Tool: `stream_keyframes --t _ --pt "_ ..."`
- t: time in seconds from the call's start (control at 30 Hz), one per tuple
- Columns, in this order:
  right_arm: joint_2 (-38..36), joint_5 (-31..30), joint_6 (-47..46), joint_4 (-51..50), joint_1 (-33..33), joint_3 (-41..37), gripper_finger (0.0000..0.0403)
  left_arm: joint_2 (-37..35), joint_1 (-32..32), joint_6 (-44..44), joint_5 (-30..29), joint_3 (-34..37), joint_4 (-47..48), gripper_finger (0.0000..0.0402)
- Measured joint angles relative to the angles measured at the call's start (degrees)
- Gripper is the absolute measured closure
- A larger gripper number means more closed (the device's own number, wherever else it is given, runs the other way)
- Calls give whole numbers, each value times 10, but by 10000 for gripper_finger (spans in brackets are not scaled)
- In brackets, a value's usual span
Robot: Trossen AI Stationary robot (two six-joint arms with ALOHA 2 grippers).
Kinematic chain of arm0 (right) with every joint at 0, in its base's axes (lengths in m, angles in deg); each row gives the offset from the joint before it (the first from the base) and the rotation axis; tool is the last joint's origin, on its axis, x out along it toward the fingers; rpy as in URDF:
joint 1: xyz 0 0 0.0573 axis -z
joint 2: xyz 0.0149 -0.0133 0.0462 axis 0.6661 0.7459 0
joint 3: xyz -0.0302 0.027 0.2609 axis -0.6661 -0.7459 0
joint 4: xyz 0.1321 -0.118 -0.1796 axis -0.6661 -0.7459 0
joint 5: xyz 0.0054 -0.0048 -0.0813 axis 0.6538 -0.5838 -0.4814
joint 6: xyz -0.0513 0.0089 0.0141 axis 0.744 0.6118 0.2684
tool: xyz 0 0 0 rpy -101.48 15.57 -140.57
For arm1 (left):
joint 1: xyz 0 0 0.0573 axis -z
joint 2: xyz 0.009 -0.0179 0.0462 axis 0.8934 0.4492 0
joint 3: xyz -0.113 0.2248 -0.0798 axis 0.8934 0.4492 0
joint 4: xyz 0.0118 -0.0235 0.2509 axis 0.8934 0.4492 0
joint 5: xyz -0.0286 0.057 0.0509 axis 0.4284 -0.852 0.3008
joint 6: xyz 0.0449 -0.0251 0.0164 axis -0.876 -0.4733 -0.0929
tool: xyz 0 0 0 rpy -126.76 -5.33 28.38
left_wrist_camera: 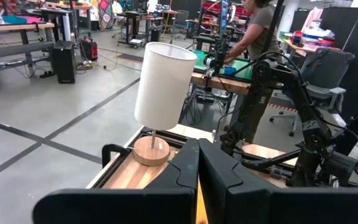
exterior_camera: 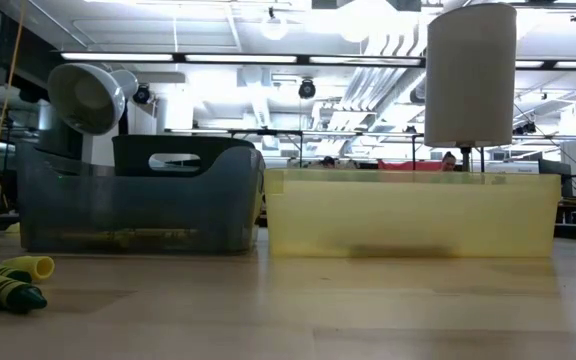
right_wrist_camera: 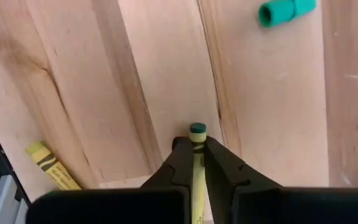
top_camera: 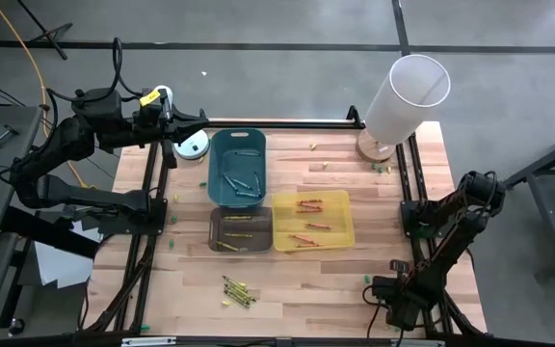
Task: Sort crayons
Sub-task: Move the green crayon to the bottom left of the table
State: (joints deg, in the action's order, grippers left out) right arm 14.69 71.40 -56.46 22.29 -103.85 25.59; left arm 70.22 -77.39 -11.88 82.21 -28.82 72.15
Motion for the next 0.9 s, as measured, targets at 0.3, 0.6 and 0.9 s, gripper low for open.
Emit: stream_keyframes --t 0.3,0.6,0.9 --pt "0 13 0 9 13 0 399 0 0 0 0 0 0 401" --pt "0 13 -1 13 14 0 402 0 0 0 0 0 0 401" --pt "-9 12 -7 19 14 -3 402 0 0 0 0 0 0 402"
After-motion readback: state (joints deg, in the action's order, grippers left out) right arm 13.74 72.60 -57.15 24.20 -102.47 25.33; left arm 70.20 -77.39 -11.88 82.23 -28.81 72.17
